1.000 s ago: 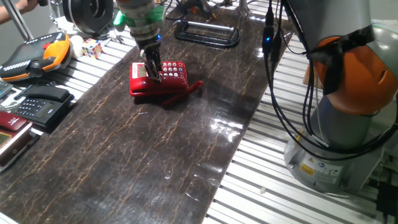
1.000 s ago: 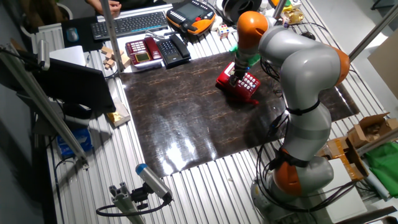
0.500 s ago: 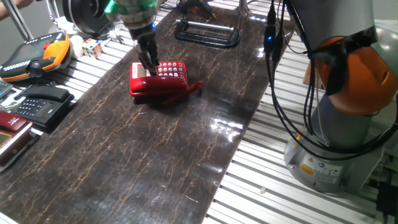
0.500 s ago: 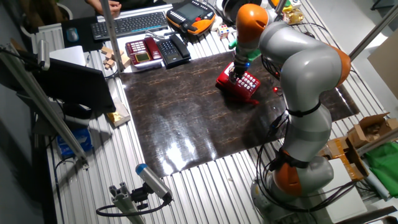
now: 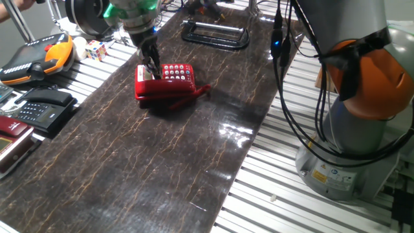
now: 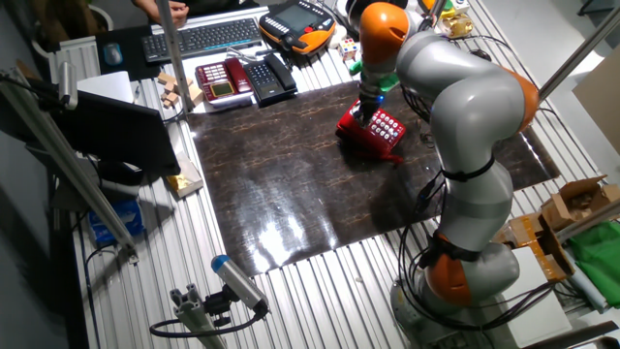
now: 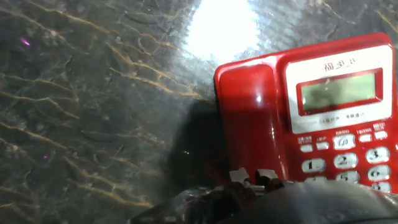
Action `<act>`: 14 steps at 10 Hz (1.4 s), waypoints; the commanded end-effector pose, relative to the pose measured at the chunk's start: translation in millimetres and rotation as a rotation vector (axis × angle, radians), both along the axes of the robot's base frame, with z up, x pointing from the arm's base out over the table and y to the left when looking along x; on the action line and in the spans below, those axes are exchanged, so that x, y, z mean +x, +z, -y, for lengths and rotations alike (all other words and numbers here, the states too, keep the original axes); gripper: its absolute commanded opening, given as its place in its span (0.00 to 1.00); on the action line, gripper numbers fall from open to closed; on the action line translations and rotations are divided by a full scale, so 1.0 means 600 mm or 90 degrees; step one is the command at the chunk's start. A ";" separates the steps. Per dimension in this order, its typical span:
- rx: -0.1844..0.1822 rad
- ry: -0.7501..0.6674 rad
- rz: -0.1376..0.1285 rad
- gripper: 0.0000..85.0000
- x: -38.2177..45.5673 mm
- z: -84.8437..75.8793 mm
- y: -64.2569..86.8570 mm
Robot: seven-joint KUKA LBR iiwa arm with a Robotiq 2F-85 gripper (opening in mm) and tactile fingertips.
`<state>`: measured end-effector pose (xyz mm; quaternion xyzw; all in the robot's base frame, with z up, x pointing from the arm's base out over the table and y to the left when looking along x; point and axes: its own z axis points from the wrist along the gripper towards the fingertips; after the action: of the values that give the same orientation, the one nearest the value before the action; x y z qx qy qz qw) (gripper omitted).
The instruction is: Place the handset of the telephone on the corresponding phone cradle
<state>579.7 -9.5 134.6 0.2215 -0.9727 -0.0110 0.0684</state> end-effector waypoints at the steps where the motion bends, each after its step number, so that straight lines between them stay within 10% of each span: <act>1: 0.003 0.000 0.001 0.20 0.004 0.001 -0.008; 14: 0.012 0.000 0.016 0.18 0.025 0.023 -0.054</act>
<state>595.7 -23.6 104.6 0.2223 -0.9734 -0.0170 0.0522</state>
